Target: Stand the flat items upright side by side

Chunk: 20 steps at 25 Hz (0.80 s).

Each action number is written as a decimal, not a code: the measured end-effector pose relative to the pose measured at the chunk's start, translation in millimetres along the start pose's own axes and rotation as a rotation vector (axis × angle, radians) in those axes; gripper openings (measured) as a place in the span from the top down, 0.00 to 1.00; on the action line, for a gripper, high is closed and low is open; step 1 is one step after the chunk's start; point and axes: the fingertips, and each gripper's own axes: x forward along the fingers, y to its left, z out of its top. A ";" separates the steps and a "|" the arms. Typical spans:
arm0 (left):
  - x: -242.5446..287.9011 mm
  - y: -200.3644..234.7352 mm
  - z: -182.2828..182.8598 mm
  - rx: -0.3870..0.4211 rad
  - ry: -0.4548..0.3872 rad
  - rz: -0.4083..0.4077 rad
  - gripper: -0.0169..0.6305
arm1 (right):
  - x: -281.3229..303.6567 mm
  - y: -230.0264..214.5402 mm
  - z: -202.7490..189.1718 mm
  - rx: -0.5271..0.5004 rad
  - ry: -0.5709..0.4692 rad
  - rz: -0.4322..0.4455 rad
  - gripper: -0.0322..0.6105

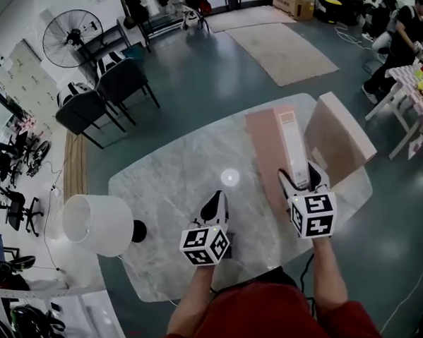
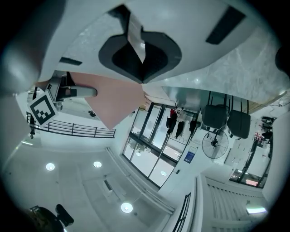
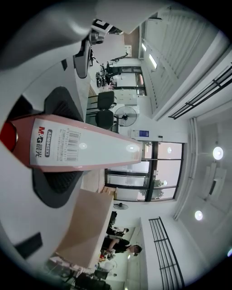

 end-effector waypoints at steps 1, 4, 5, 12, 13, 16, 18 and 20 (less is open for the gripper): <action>4.0 -7.7 1.5 0.010 -0.002 -0.008 0.97 | -4.1 -8.6 -1.1 0.002 -0.020 -0.014 0.50; 17.0 -26.8 2.2 0.029 0.000 -0.036 0.97 | -11.4 -31.0 -7.7 -0.001 -0.061 -0.055 0.50; 22.0 -32.7 1.7 0.034 0.003 -0.047 0.97 | -12.5 -38.0 -10.7 -0.001 -0.069 -0.068 0.50; 53.7 -76.6 -13.1 0.069 0.037 -0.103 0.97 | -22.0 -72.4 -36.3 -0.009 -0.166 -0.109 0.50; 58.2 -83.3 -15.9 0.072 0.042 -0.109 0.97 | -23.1 -76.8 -39.8 -0.011 -0.182 -0.112 0.50; 69.6 -102.1 -23.5 0.077 0.058 -0.131 0.97 | -30.0 -87.4 -46.6 -0.004 -0.221 -0.112 0.50; 75.7 -109.7 -27.6 0.079 0.066 -0.143 0.97 | -32.9 -90.0 -49.5 0.006 -0.247 -0.103 0.50; 80.8 -115.5 -31.6 0.080 0.074 -0.151 0.97 | -35.0 -91.0 -53.1 0.006 -0.265 -0.101 0.50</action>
